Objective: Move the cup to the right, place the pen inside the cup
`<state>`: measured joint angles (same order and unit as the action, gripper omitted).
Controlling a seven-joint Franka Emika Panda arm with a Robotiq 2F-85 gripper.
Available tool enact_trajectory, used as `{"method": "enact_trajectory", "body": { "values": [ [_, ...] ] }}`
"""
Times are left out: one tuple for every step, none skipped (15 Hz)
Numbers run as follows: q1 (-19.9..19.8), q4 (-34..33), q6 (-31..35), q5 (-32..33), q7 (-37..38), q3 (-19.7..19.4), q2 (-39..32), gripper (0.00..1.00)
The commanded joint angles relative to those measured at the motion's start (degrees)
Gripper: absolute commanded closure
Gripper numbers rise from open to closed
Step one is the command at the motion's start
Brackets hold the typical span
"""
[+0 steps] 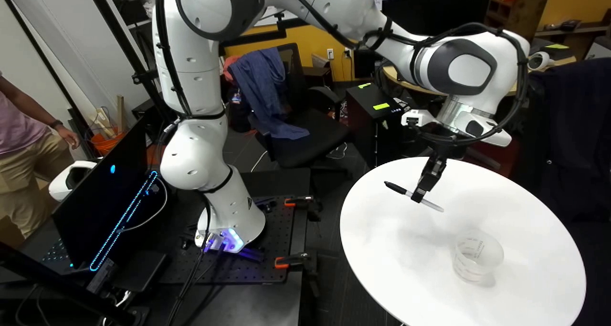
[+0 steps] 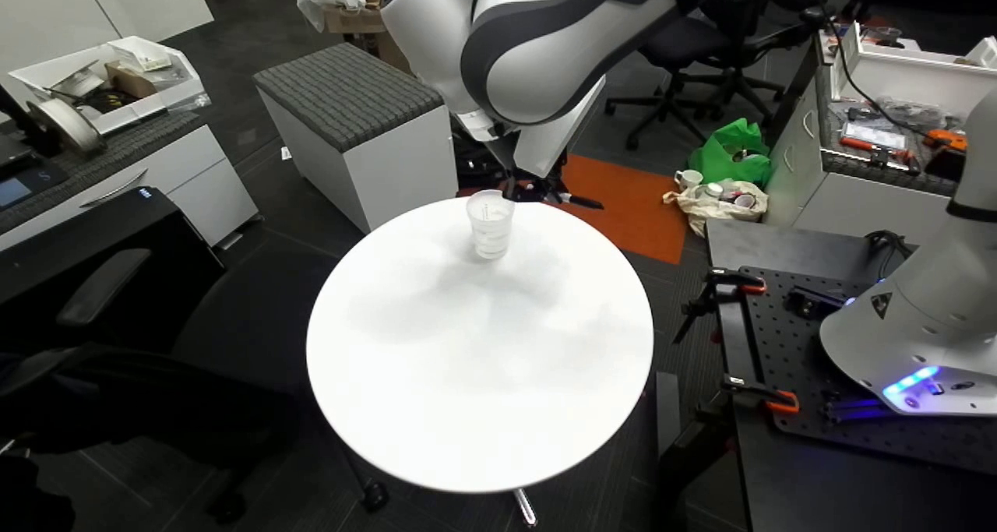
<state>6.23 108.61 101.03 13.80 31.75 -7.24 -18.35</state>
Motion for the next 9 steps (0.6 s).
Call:
{"method": "enact_trajectory", "body": {
  "values": [
    [-1.1, -2.6, -6.3, 2.2, -4.2, 1.0, -0.1, 0.97],
    [-1.1, -3.7, -8.0, 3.2, -5.3, 1.1, -0.7, 0.97],
    [-1.0, -4.7, -9.8, 4.5, -7.4, 1.3, -1.4, 0.97],
    [-1.0, -5.6, -11.3, 5.9, -8.8, 1.5, -2.0, 0.97],
    [-0.9, -6.9, -12.9, 7.5, -10.6, 1.8, -3.1, 0.97],
    [-0.7, -8.0, -14.2, 9.3, -12.0, 2.0, -4.0, 0.97],
    [-0.6, -9.3, -15.0, 10.7, -13.6, 2.3, -5.2, 0.97],
    [-0.6, -10.2, -15.3, 12.3, -15.4, 2.7, -6.1, 0.97],
    [-0.6, -11.3, -15.8, 13.6, -17.3, 3.0, -7.2, 0.97]
  ]
}}
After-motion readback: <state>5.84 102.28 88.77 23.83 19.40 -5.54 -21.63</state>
